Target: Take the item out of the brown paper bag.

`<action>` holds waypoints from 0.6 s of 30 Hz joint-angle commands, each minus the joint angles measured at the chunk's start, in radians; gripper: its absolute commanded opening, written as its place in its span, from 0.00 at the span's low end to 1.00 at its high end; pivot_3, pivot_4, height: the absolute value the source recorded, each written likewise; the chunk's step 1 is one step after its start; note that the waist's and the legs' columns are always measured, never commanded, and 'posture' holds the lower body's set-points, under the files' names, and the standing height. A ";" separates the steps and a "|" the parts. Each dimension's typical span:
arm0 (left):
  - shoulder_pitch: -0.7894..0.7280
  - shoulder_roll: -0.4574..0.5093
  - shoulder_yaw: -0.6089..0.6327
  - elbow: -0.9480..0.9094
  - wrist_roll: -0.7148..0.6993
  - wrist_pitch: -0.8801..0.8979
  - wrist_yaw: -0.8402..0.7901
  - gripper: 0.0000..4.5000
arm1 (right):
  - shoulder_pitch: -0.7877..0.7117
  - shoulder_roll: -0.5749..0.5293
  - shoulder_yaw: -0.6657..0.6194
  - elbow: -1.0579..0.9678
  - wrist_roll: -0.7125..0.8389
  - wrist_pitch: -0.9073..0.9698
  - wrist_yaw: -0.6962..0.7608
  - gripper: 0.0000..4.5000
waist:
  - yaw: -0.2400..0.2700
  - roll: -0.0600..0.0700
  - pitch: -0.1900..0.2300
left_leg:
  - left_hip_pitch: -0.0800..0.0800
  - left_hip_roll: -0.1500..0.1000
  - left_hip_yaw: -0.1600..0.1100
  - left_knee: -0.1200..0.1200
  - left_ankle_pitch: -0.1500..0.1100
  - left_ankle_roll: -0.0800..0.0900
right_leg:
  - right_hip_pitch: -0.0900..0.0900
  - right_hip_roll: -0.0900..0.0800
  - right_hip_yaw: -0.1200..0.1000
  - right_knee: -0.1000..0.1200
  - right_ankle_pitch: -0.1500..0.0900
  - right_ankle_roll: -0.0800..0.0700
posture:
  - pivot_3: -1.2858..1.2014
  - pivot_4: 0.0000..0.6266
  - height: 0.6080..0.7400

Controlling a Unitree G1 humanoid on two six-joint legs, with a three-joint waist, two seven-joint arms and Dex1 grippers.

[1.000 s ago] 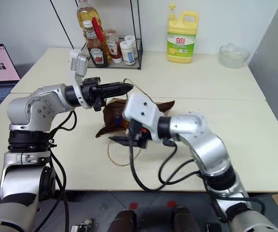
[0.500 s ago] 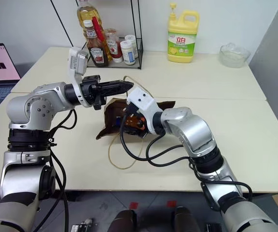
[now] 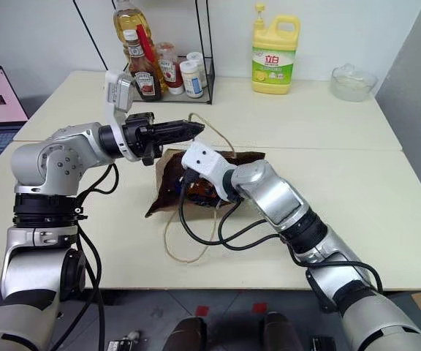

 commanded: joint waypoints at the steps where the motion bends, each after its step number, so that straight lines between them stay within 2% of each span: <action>1: -0.036 0.004 0.016 -0.032 -0.015 -0.021 -0.015 0.00 | -0.052 0.009 0.044 0.033 -0.060 -0.098 0.013 0.99 | -0.002 0.000 0.000 | 0.000 0.000 0.000 0.000 0.000 0.000 | 0.000 0.000 0.000 0.000 0.000 0.000 | 0.52 0.24 1.00; 18: -0.026 0.000 0.009 -0.041 -0.011 -0.036 -0.019 0.00 | -0.145 0.075 0.232 0.339 -0.352 -0.351 0.086 0.99 | -0.006 0.000 0.000 | -0.001 0.000 0.000 0.000 0.001 -0.003 | -0.001 0.000 0.000 0.000 0.000 0.000 | 0.52 0.24 1.00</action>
